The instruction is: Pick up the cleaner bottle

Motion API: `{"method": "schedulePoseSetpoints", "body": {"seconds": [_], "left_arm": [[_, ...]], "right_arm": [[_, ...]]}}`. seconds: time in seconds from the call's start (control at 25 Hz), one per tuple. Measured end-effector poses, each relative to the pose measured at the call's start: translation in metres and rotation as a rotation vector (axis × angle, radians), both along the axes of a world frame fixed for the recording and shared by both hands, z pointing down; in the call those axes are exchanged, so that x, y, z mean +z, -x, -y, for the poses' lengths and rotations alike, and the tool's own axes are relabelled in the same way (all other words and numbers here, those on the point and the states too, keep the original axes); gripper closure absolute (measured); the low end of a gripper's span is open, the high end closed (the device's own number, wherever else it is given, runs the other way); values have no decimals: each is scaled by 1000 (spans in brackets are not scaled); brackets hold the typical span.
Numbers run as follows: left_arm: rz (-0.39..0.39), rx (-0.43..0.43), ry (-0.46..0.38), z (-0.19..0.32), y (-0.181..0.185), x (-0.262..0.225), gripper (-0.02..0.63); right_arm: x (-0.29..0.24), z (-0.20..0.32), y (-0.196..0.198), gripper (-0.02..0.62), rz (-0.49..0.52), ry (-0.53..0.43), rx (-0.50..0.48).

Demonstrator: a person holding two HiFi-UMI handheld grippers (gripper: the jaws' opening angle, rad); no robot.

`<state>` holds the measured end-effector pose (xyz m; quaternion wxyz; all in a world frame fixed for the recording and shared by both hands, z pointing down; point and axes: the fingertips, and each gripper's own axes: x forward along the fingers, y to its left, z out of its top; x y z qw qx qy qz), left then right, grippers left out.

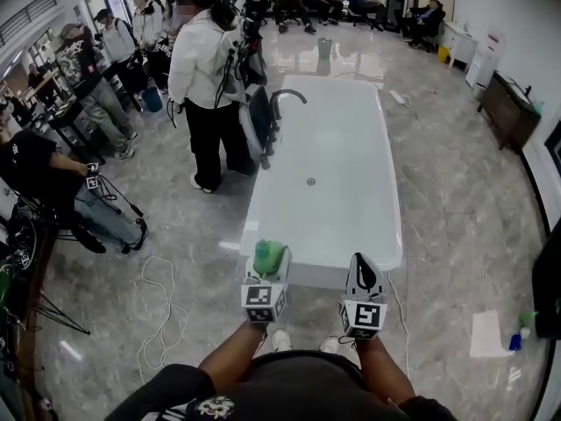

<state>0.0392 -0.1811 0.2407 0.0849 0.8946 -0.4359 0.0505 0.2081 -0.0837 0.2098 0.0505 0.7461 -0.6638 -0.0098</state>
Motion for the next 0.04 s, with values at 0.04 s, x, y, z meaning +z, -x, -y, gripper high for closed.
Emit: {"method": "schedulePoseSetpoints", "body": {"seconds": [0.04], "left_arm": [[-2, 0, -3, 0, -1, -2, 428]], "right_arm": [[-1, 0, -2, 580, -2, -2, 0]]}}
